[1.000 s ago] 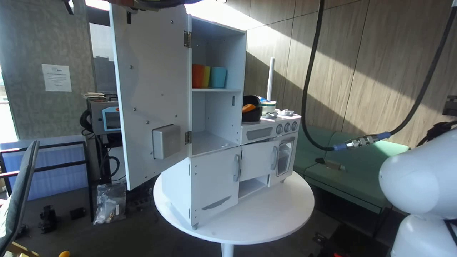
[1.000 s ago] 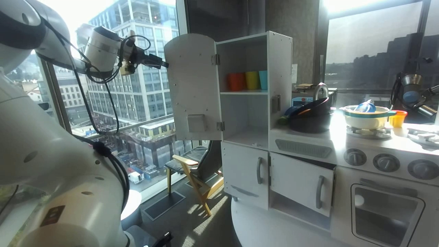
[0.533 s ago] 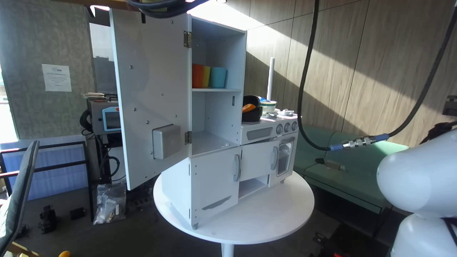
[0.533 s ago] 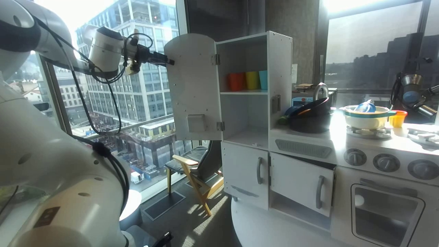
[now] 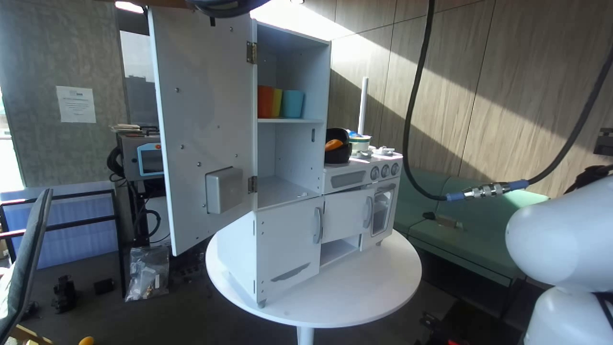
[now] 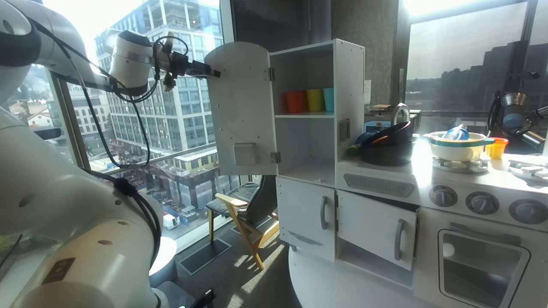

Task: Close the open cabinet doors, starting with the right lower door and ending with the left upper door

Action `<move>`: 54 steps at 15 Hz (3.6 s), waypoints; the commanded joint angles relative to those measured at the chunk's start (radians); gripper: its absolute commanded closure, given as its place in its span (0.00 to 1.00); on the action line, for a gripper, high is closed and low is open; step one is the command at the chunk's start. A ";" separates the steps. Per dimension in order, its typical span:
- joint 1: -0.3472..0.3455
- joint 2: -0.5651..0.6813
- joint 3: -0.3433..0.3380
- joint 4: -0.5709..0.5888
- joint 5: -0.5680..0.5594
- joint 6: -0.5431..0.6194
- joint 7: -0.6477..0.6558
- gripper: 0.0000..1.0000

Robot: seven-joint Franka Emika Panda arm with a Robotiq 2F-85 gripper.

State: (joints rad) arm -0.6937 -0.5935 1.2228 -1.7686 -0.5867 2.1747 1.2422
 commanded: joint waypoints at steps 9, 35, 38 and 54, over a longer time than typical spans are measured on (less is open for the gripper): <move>0.219 -0.005 -0.086 -0.013 -0.020 -0.239 -0.021 0.00; 0.062 0.136 0.120 0.047 -0.169 -0.144 0.106 0.00; 0.027 0.125 0.115 0.057 -0.162 -0.151 0.105 0.00; 0.250 0.125 -0.108 0.024 -0.254 -0.347 0.109 0.00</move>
State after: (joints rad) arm -0.5099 -0.4872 1.1655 -1.7360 -0.7856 1.8763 1.3336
